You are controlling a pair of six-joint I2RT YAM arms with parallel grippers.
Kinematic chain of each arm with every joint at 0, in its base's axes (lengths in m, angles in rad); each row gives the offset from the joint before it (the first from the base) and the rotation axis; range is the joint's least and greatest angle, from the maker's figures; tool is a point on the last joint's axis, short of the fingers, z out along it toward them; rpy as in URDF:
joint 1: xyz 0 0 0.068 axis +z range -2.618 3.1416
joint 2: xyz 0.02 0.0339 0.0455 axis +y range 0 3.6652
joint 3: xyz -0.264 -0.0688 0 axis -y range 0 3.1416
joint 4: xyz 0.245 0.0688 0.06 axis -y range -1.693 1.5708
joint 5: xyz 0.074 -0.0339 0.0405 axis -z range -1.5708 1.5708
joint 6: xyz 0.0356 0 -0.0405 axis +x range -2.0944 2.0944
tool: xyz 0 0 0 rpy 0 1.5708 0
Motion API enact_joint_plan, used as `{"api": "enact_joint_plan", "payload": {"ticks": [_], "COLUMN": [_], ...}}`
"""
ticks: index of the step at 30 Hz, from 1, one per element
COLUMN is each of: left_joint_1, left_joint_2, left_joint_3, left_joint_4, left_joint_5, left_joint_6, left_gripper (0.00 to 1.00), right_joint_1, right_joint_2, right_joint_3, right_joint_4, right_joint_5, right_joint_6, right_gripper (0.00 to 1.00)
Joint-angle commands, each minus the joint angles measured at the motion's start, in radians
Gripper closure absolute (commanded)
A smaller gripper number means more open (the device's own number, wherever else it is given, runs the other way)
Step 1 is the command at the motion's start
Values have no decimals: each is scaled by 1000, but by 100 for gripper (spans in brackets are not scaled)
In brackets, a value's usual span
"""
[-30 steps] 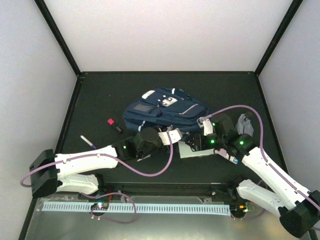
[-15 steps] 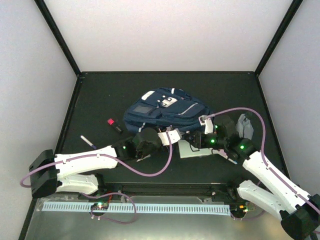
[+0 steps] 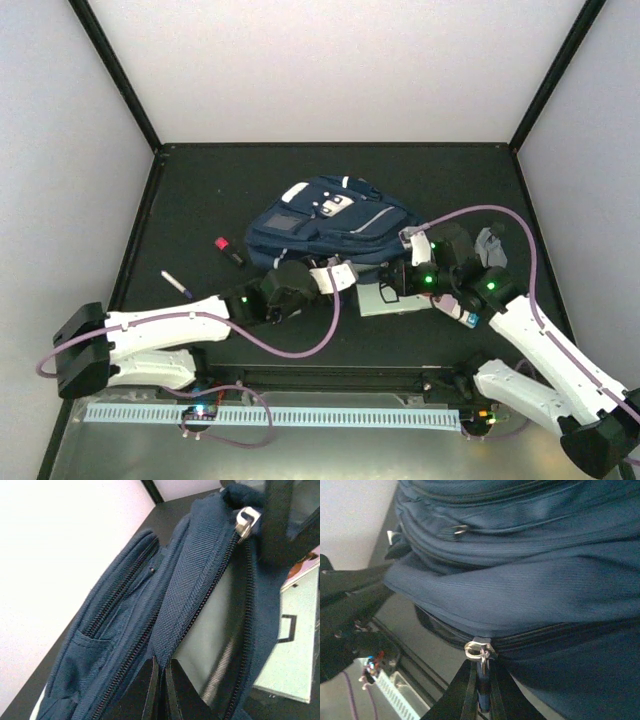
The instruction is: Pack the student bag
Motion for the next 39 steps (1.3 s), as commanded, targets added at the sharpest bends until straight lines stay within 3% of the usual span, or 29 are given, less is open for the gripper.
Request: {"api": "enact_joint_plan", "payload": {"ticks": [1, 10, 16, 22, 24, 25, 27, 28, 32, 35, 39], "left_joint_1": [47, 195, 398, 505, 530, 530, 530, 530, 515, 466, 374], "left_joint_2": [-80, -227, -326, -309, -311, -316, -337, -347, -372, -361, -347], "left_joint_3": [-42, -146, -199, -213, -208, -206, -207, -204, -156, -78, 8], "left_joint_4": [56, 47, -1, -48, -44, -32, 3, 19, -5, -137, -306], "left_joint_5": [-98, -158, 9, 51, 137, 209, 385, 449, 619, 678, 622], "left_joint_6": [9, -89, -309, -457, -446, -412, -334, -318, -258, -179, -117], "left_gripper": [98, 98, 99, 99, 98, 91, 62, 52, 38, 31, 24], "right_joint_1": [-3, -3, -4, -2, -3, -3, -3, -3, -3, -3, -3], "right_joint_2": [14, 81, 85, 94, 98, 98, 98, 99, 117, 141, 154], "right_joint_3": [86, 149, 124, 123, 123, 124, 128, 130, 156, 176, 198], "right_joint_4": [-217, -327, -289, -289, -278, -271, -256, -248, -224, -212, -198], "right_joint_5": [156, 298, 277, 301, 260, 237, 208, 193, 150, 110, 86], "right_joint_6": [-113, -163, -163, -174, -189, -198, -212, -219, -242, -257, -276], "right_gripper": [98, 98, 98, 98, 98, 98, 98, 98, 98, 98, 98]}}
